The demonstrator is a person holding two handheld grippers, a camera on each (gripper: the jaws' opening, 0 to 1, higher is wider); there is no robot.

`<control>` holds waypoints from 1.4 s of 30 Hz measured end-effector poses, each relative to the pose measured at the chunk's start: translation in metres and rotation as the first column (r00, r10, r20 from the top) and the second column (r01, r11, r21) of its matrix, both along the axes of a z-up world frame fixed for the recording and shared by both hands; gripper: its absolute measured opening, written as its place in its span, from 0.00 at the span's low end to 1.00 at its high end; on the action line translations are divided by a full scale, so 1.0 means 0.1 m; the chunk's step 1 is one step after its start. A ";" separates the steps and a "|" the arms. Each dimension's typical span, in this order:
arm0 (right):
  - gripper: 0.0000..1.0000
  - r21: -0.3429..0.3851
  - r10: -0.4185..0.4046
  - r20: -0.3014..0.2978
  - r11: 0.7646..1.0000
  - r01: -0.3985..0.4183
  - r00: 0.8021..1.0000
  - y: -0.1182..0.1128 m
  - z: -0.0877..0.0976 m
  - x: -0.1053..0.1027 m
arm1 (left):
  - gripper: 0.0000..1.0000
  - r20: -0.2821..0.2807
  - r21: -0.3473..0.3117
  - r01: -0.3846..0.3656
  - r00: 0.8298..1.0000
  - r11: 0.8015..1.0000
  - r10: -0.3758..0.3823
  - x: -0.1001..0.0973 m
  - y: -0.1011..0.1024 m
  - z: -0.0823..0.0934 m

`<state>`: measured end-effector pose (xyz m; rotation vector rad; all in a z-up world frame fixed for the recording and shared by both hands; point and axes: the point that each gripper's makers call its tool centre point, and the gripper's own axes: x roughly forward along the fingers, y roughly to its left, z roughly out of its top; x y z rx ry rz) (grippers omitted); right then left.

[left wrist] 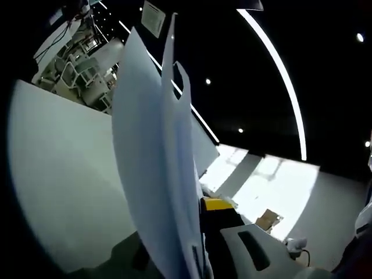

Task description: Organize the stack of printing papers by aligning and flattening the scattered papers on the table

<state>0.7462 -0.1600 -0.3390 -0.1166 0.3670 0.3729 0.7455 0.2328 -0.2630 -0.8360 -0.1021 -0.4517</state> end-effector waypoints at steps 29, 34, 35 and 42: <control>0.68 -0.030 -0.046 -0.007 0.998 0.046 0.999 0.01 -0.08 -0.06 | 0.07 -0.001 0.005 -0.002 1.000 1.000 0.002 0.00 -0.01 0.00; 0.66 -0.017 -0.043 -0.015 0.999 0.042 0.999 0.02 -0.10 -0.07 | 0.07 -0.001 0.005 -0.003 1.000 1.000 0.003 0.00 0.00 0.00; 0.66 -0.016 -0.044 -0.014 0.999 0.044 0.999 0.02 -0.10 -0.07 | 0.07 -0.001 0.005 -0.003 1.000 1.000 0.003 0.00 0.00 0.00; 0.66 0.032 -0.050 -0.044 0.998 0.051 0.998 0.02 -0.13 -0.06 | 0.07 -0.002 0.002 -0.005 1.000 1.000 0.005 0.00 0.00 0.00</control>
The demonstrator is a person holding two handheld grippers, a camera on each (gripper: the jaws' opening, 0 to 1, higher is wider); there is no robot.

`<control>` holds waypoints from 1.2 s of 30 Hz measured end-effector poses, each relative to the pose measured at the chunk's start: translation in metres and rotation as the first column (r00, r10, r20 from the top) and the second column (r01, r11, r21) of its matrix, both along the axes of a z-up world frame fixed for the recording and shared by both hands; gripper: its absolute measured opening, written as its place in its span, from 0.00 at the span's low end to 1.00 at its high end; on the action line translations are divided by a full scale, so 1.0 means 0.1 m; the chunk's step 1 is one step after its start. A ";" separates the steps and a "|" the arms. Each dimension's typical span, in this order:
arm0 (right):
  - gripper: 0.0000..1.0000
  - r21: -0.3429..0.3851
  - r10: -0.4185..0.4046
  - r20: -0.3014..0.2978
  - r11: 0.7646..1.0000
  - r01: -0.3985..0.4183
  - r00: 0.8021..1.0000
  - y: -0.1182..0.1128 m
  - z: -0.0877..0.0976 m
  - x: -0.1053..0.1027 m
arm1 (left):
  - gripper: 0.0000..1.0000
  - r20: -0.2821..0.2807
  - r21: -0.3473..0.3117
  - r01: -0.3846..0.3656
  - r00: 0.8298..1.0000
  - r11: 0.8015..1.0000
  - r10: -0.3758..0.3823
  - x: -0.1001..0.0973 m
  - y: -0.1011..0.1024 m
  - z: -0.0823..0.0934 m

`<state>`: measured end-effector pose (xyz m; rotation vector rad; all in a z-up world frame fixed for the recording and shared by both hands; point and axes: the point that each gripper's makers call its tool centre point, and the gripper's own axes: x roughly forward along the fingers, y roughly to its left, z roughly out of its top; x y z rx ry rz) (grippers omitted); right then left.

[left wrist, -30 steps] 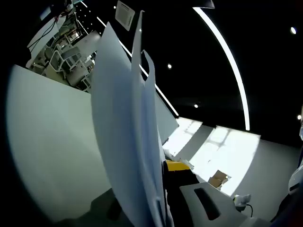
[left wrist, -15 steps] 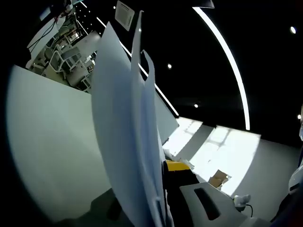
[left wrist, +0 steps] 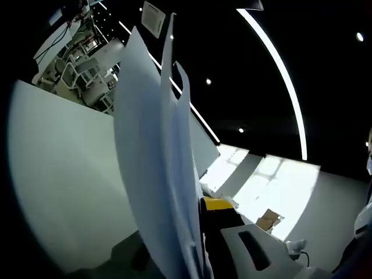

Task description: Organize the stack of printing papers by aligning and flattening the scattered papers on the table

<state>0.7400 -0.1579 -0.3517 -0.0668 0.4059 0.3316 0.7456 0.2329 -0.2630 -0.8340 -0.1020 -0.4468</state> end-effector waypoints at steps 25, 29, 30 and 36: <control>0.63 0.003 0.005 0.006 1.000 -0.005 1.000 0.01 0.01 0.04 | 0.07 -0.001 -0.004 -0.001 1.000 1.000 0.001 0.00 0.01 0.00; 0.63 0.003 0.006 0.004 1.000 -0.006 1.000 0.00 0.01 0.05 | 0.07 -0.001 -0.005 -0.001 1.000 1.000 0.001 0.00 0.01 0.00; 0.62 0.003 0.005 0.004 1.000 -0.005 1.000 0.00 0.01 0.05 | 0.07 -0.001 -0.005 -0.001 1.000 1.000 0.001 0.00 0.00 0.00; 0.61 0.002 0.001 0.001 1.000 -0.001 1.000 -0.02 0.00 0.06 | 0.07 -0.001 -0.006 -0.001 1.000 1.000 0.001 0.00 0.00 0.00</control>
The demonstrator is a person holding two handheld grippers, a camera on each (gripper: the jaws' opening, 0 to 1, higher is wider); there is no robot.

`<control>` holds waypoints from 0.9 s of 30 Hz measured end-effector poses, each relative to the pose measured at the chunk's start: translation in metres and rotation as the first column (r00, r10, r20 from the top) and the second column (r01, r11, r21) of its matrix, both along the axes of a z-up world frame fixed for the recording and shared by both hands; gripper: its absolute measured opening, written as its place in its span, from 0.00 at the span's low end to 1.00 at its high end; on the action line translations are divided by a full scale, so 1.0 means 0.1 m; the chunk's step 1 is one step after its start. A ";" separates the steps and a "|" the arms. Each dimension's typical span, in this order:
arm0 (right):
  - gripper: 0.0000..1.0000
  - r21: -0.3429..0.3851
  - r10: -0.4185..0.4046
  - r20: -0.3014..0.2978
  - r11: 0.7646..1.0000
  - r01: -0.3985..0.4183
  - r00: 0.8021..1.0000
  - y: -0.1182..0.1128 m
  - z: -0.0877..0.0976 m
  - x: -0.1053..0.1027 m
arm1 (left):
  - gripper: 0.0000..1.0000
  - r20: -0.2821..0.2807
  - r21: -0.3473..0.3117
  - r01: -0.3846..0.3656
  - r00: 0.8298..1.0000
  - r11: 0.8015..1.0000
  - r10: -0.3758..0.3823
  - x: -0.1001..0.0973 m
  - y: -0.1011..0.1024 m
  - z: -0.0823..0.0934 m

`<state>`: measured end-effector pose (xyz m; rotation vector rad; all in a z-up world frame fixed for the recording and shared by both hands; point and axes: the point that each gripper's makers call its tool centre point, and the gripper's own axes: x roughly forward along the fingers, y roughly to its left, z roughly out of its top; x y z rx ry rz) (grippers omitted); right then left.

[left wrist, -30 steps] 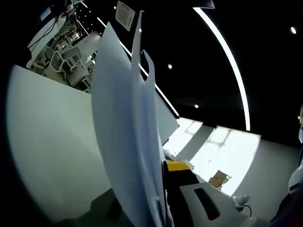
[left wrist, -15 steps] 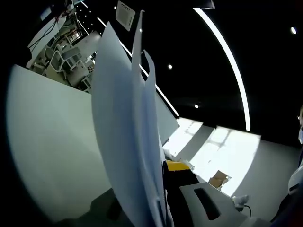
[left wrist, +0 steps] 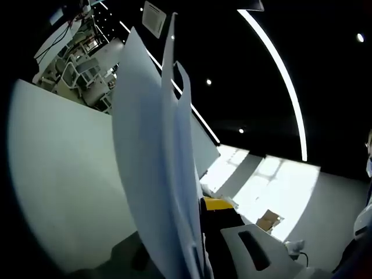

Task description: Organize the stack of printing papers by aligning and flattening the scattered papers on the table

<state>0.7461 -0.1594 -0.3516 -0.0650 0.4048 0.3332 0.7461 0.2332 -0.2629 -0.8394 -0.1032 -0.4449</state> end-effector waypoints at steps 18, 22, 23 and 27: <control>0.62 0.001 0.009 0.015 1.000 -0.009 1.000 0.06 -0.01 0.00 | 0.07 0.000 0.001 0.000 1.000 1.000 0.000 0.00 0.01 0.00; 0.65 -0.013 -0.007 0.025 1.000 0.007 1.000 0.05 0.00 -0.01 | 0.07 0.000 0.000 0.000 1.000 1.000 0.000 0.00 0.00 0.00; 0.65 -0.028 -0.005 0.039 1.000 0.006 0.999 0.05 0.01 -0.02 | 0.07 0.000 0.000 0.000 1.000 1.000 0.000 0.00 0.00 0.00; 0.58 -0.069 -0.011 0.069 0.998 0.016 0.998 0.06 0.05 -0.06 | 0.07 0.000 -0.001 0.001 1.000 1.000 -0.001 0.00 0.00 0.00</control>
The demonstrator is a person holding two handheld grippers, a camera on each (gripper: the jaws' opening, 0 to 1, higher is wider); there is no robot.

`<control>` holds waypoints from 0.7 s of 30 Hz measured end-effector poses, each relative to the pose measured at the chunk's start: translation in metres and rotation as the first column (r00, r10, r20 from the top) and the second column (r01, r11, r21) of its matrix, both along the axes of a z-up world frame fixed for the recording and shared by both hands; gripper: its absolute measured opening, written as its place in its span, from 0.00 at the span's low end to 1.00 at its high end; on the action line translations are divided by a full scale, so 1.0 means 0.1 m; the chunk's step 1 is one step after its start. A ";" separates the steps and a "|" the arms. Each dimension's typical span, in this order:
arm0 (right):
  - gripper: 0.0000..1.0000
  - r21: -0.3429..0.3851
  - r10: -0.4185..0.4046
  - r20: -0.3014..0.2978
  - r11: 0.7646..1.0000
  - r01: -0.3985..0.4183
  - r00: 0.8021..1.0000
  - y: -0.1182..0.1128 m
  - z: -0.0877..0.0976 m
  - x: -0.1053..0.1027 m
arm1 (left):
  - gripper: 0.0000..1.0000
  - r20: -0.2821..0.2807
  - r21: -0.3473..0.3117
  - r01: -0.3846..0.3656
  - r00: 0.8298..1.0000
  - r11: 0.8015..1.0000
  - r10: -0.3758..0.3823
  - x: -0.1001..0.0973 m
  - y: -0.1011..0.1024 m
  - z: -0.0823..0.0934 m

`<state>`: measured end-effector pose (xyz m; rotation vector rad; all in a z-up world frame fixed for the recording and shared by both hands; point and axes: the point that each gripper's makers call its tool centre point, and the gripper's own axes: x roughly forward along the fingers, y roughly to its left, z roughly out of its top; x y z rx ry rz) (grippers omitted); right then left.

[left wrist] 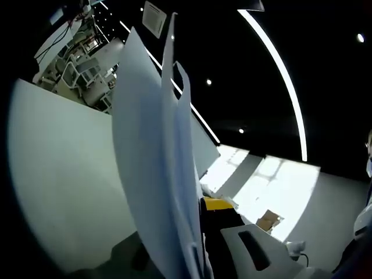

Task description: Organize the stack of printing papers by aligning and flattening the scattered papers on the table

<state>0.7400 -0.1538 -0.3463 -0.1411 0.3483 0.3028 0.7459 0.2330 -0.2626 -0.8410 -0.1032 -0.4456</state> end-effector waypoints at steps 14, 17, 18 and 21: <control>0.51 0.039 0.000 -0.034 0.999 0.002 0.999 0.01 -0.03 0.03 | 0.07 0.000 -0.003 0.000 1.000 1.000 0.000 -0.01 0.00 0.01; 0.51 0.074 -0.005 -0.060 0.997 0.009 0.998 0.01 -0.04 0.02 | 0.07 0.000 -0.004 0.000 1.000 1.000 0.000 -0.01 0.01 0.00; 0.51 0.068 -0.001 -0.055 0.998 0.004 0.998 0.01 -0.03 0.02 | 0.07 0.000 -0.004 0.000 1.000 1.000 0.000 -0.01 0.01 0.00; 0.51 0.072 -0.008 -0.059 0.997 0.012 0.998 0.03 -0.03 -0.01 | 0.07 0.000 -0.004 -0.001 1.000 1.000 0.001 -0.01 0.01 0.00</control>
